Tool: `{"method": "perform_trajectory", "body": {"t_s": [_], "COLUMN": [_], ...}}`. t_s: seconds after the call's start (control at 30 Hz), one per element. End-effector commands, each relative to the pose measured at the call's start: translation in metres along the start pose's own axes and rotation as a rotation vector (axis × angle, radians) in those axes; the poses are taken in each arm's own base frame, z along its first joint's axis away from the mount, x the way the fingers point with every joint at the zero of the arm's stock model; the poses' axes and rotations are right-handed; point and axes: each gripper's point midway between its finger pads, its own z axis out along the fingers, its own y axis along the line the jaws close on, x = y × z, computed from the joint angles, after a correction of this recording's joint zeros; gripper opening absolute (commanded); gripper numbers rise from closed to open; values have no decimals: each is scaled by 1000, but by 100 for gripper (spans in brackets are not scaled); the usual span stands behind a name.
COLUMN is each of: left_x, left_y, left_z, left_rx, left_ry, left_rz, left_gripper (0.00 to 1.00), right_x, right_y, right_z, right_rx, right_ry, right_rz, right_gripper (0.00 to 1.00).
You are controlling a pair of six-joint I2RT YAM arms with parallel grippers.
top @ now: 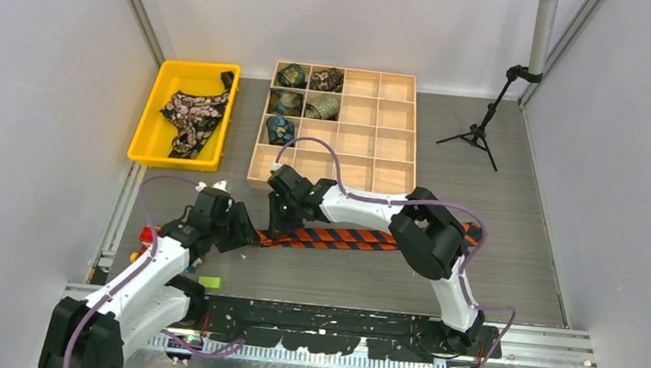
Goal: Roll the ties
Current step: Roll the tie at the center of the board.
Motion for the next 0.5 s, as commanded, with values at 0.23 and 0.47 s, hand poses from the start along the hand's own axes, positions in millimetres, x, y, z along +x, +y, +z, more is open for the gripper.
{"method": "perform_trajectory", "body": {"t_s": [0.23, 0.47], "left_x": [-10, -8], "left_y": [-19, -11], "left_z": [13, 15], "left_rx": [165, 141], "left_ry": [-14, 2], "left_rz": [-108, -145], "left_gripper": [47, 43], "right_x": [6, 10], "right_y": [-19, -23], "right_z": [14, 20], "right_rx": [15, 20], "right_ry": [-3, 5], "right_rz": [-7, -2], "right_gripper": [18, 17]}}
